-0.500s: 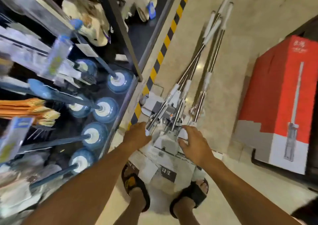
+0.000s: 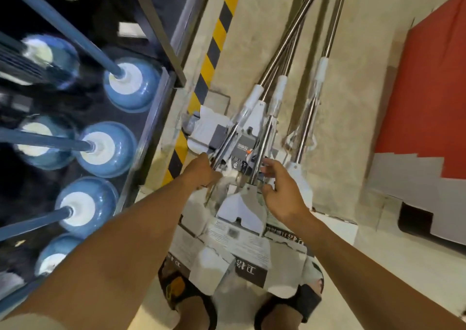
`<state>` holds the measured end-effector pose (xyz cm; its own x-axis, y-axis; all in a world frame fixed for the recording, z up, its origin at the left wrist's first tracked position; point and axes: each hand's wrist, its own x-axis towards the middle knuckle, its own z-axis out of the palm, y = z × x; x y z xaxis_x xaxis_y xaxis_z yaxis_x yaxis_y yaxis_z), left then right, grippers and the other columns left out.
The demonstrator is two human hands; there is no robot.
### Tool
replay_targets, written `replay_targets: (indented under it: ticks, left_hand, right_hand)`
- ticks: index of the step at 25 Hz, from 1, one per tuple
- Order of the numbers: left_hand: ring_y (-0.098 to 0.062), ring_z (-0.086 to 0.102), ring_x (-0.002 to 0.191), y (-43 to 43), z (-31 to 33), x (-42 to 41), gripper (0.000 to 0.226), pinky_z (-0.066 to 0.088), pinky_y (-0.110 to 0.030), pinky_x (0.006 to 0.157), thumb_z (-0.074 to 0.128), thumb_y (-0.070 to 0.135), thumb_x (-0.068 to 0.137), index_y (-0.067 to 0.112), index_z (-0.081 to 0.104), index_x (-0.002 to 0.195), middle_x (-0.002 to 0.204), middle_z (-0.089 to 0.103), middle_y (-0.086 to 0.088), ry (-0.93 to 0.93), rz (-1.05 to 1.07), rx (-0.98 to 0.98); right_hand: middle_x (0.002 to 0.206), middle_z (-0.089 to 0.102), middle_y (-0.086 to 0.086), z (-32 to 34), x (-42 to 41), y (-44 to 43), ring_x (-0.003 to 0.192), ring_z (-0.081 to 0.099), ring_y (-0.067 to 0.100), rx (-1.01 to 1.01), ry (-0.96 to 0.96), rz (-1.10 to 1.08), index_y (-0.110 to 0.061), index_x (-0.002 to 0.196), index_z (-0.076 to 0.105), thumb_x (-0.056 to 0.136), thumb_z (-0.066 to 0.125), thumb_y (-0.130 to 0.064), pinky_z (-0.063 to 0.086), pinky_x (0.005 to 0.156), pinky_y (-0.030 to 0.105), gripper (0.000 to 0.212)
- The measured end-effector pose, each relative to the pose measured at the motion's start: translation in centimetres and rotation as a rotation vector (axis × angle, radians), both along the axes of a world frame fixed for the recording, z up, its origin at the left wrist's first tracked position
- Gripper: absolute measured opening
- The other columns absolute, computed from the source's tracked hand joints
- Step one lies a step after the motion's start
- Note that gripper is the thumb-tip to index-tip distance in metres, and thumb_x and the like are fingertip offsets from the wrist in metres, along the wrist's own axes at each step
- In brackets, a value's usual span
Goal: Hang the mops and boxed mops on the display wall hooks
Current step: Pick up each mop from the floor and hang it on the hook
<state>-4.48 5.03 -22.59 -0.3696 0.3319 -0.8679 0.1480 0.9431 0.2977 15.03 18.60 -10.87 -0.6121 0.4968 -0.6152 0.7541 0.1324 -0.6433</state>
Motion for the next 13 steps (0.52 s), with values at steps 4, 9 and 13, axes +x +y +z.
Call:
replay_targets:
  ticks: [4,9,13]
  left_hand:
    - [-0.021,0.068,0.086,-0.2,0.5,-0.2,0.061,0.064,-0.042,0.07,0.085,0.037,0.083,0.015,0.046,0.125,0.11,0.065,-0.006,-0.039,0.024,0.052]
    - [-0.023,0.067,0.079,-2.2,3.6,0.7,0.074,0.053,-0.033,0.053,0.082,0.03,0.085,0.02,0.036,0.141,0.097,0.065,-0.004,-0.04,0.077,0.115]
    - [-0.019,0.059,0.066,-3.8,5.9,1.3,0.07,0.044,-0.028,0.051,0.081,0.024,0.086,0.017,0.032,0.136,0.088,0.058,0.001,-0.037,0.105,0.149]
  right_hand:
    - [0.124,0.059,-0.01,-0.5,-0.8,-0.5,0.111,0.056,0.006,-0.031,0.021,-0.111,-0.025,0.143,0.047,0.101,0.048,0.005,0.048,0.084,0.011,0.052]
    - [0.119,0.059,-0.009,1.6,-4.7,0.4,0.111,0.062,0.015,-0.077,0.079,-0.207,-0.025,0.139,0.048,0.101,0.055,-0.003,0.055,0.085,0.036,0.044]
    - [0.155,0.045,0.005,3.8,-11.7,4.0,0.135,0.052,0.024,-0.109,0.056,-0.285,-0.015,0.159,0.03,0.102,0.063,-0.037,0.045,0.103,0.034,0.069]
